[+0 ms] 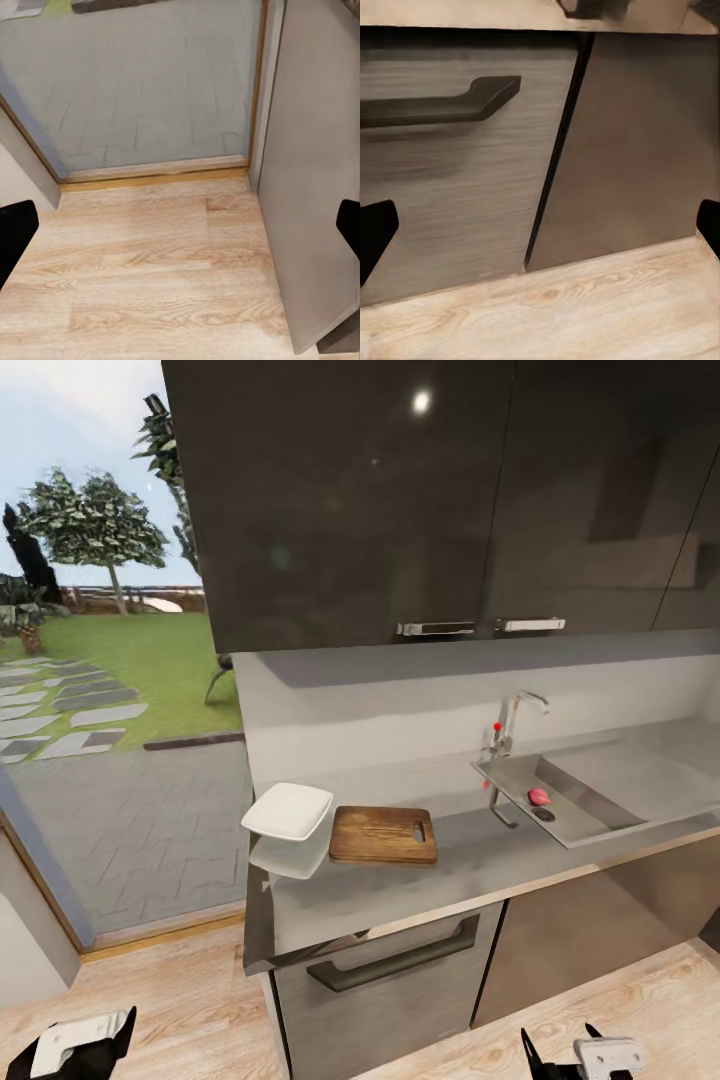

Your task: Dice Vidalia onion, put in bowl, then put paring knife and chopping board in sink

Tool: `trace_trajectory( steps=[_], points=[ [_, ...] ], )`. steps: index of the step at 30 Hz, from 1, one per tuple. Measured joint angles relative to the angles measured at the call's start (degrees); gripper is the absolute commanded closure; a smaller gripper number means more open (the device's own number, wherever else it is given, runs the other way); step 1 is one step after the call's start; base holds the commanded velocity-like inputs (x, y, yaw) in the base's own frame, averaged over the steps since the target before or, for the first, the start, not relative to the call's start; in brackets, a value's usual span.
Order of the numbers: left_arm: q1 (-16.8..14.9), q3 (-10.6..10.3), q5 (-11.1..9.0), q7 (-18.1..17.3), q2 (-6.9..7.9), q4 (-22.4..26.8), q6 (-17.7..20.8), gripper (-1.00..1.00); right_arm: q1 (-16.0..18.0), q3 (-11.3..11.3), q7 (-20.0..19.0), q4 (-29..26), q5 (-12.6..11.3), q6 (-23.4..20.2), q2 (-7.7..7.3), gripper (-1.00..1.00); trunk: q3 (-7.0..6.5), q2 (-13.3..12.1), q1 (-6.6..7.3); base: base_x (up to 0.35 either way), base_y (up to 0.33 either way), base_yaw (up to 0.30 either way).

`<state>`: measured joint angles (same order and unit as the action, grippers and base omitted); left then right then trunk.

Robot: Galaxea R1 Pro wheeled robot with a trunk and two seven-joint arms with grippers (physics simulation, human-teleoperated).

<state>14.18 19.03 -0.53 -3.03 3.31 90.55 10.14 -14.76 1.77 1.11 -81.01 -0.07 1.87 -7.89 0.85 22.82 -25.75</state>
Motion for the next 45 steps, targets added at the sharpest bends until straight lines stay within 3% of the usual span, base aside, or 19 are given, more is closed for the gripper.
trace_trajectory(
  steps=[11,24,29,37,45],
  points=[
    [-1.13,-0.03,-0.02,-0.08,0.18,0.54,0.9,-1.0,2.67,0.09,0.05,-3.35,-0.01,-0.59,-0.04,-1.0,0.0,-0.01,0.0,0.0,0.0,0.0],
    [-9.96,-0.03,-0.04,-0.13,0.37,0.59,9.03,-1.0,11.85,0.11,0.08,-3.58,-0.01,-2.78,-0.09,-1.0,-0.01,-0.01,0.0,0.0,0.0,0.0],
    [-13.33,-0.03,-0.03,-0.18,0.38,0.59,10.08,-1.0,14.77,0.11,0.08,-3.56,-0.01,-4.02,-0.09,-1.0,0.0,-0.01,0.0,0.0,0.0,0.0],
    [-14.97,-0.05,-0.03,-1.13,0.4,0.63,10.28,-1.0,16.2,0.08,-0.06,-3.56,-0.07,-4.48,-0.09,-1.0,0.0,0.0,-0.01,0.0,0.0,0.0],
    [-15.62,-0.05,-0.03,-4.44,0.89,0.69,10.15,-1.0,16.86,0.06,-0.16,-3.68,-0.09,-4.49,-0.09,-1.0,0.0,0.0,-0.01,0.0,0.0,0.0]
  ],
)
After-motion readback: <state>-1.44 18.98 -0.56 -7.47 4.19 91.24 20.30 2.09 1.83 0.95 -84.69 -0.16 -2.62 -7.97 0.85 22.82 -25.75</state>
